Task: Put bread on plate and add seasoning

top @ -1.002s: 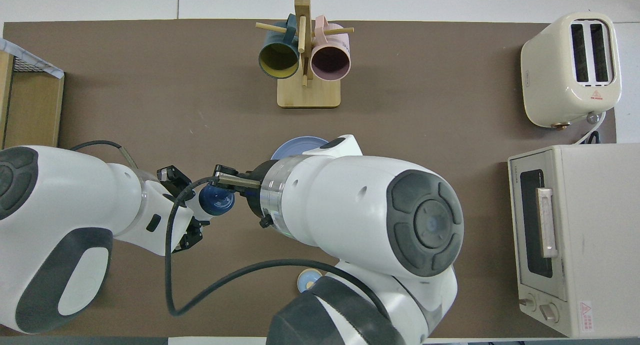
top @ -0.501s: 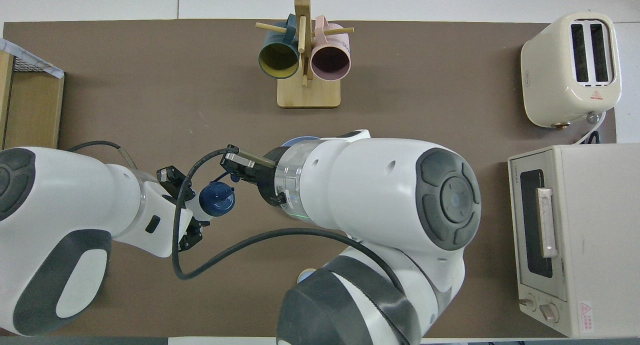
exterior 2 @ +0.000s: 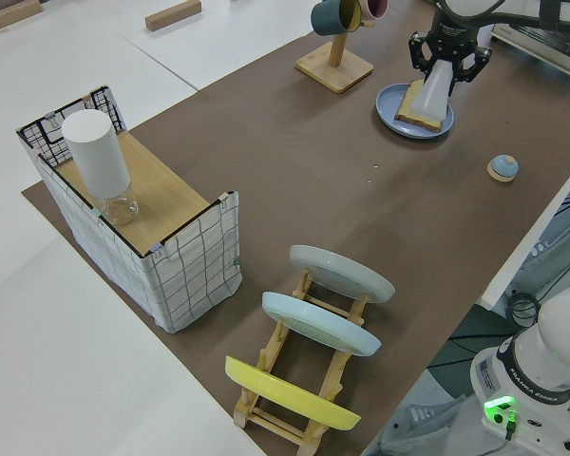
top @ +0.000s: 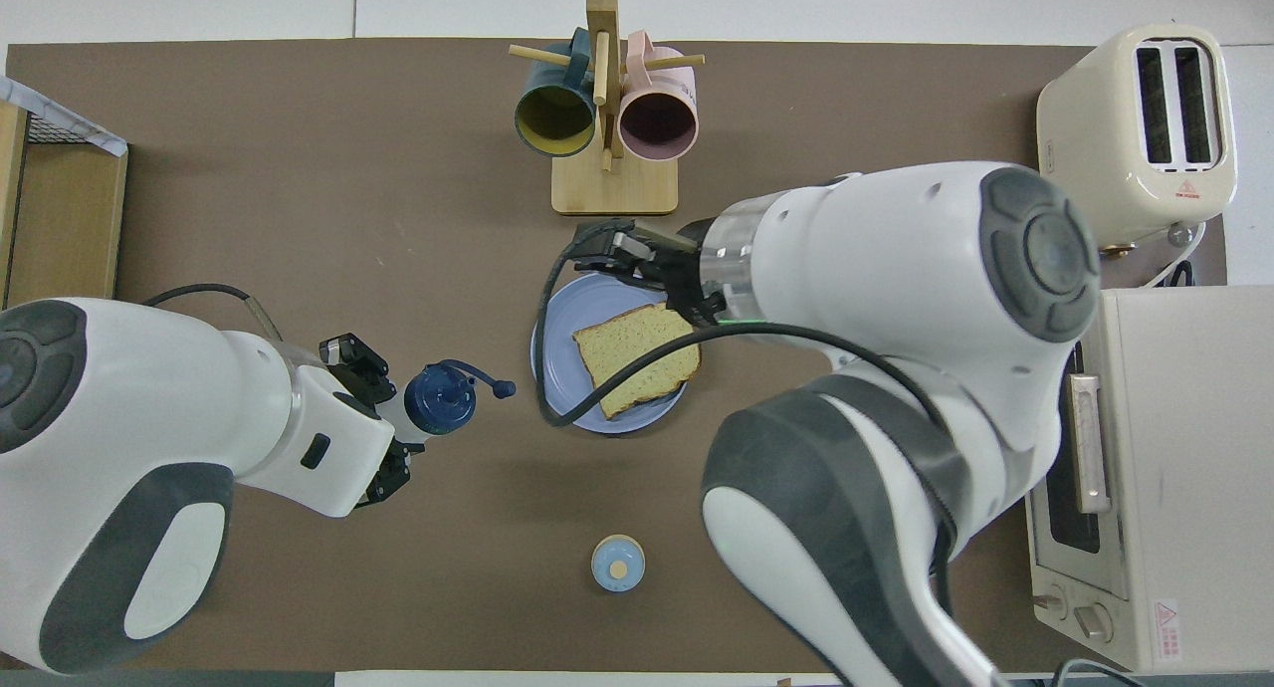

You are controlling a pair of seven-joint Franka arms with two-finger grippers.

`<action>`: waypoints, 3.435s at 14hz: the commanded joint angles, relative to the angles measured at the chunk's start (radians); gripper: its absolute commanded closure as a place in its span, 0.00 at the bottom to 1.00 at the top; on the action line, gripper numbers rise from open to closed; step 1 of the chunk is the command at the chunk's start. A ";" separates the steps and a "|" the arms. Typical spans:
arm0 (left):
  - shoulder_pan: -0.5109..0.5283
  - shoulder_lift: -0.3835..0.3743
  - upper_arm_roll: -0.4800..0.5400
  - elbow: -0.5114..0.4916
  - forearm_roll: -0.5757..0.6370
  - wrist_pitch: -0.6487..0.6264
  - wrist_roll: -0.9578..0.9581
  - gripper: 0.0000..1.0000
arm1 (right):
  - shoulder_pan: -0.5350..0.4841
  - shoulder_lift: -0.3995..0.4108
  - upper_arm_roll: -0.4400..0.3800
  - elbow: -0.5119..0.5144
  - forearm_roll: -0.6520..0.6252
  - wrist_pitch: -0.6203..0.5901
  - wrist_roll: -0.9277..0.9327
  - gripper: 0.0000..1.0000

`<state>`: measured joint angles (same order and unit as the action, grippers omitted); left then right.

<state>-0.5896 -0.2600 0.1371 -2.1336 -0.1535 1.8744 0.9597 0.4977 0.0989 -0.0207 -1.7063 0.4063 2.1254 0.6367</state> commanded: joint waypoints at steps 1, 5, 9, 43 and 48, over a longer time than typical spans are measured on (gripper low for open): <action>-0.009 -0.010 -0.030 0.001 0.021 0.029 -0.055 1.00 | -0.112 -0.045 0.008 -0.023 -0.125 -0.143 -0.130 0.00; -0.007 0.019 -0.103 0.052 0.159 0.014 -0.124 1.00 | -0.250 -0.113 0.005 0.011 -0.323 -0.394 -0.290 0.00; -0.009 0.060 -0.184 0.105 0.274 -0.010 -0.199 1.00 | -0.360 -0.157 0.004 0.022 -0.447 -0.525 -0.446 0.00; -0.410 0.870 -0.346 0.517 1.313 -0.802 -0.501 1.00 | -0.550 -0.119 0.021 0.073 -0.457 -0.639 -0.661 0.00; -0.392 0.901 -0.332 0.543 1.439 -0.865 -0.484 1.00 | -0.551 -0.128 0.022 0.059 -0.457 -0.634 -0.657 0.00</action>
<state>-0.9799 0.6278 -0.2168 -1.6276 1.2401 1.0426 0.4532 -0.0382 -0.0233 -0.0079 -1.6463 -0.0567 1.4921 -0.0022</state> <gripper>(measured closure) 0.555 0.000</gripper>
